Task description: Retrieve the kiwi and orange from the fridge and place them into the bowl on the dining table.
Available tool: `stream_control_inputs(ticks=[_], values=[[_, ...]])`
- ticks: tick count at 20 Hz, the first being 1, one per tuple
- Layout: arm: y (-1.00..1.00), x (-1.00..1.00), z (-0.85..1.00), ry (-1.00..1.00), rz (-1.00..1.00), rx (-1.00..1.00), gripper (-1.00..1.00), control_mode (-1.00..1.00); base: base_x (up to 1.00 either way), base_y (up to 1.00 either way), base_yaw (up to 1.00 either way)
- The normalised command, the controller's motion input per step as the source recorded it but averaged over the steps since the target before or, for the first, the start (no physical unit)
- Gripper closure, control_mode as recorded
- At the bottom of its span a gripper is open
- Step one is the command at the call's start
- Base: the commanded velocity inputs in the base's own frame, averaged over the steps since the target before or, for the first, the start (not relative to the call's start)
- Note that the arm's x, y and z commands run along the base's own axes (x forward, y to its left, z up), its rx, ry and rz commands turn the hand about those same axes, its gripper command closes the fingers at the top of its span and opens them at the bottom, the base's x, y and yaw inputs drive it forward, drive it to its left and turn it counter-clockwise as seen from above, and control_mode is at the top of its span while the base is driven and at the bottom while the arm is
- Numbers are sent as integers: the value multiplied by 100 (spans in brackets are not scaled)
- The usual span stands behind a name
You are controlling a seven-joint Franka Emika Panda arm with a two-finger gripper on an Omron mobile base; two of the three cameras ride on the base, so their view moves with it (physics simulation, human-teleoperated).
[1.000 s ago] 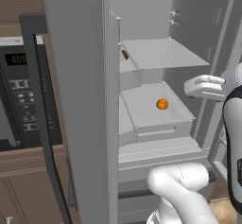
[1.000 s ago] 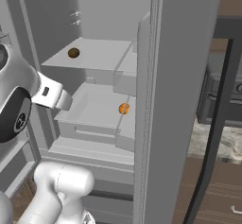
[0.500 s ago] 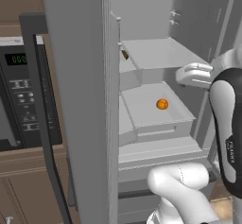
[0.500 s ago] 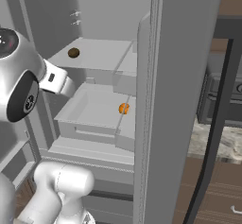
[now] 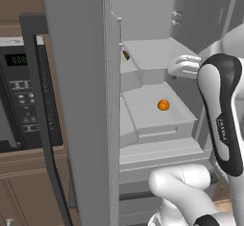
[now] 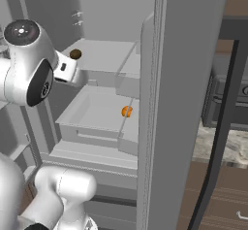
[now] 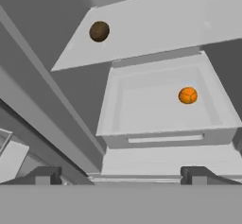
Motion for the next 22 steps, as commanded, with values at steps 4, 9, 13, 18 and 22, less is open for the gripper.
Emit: stream_control_inputs(ticks=[4, 9, 13, 18, 22], values=[[5, 57, 0, 0, 10, -4, -100, -100, 0, 0, 0], [17, 47, -2, -5, 10, -9, -100, -100, 0, 0, 0], [19, 46, 0, -2, 11, -10, -100, -100, 0, 0, 0], [21, 46, 0, 0, 11, -8, -100, -100, 0, 0, 0], [21, 38, 0, 0, 6, -3, -100, -100, 0, 0, 0]])
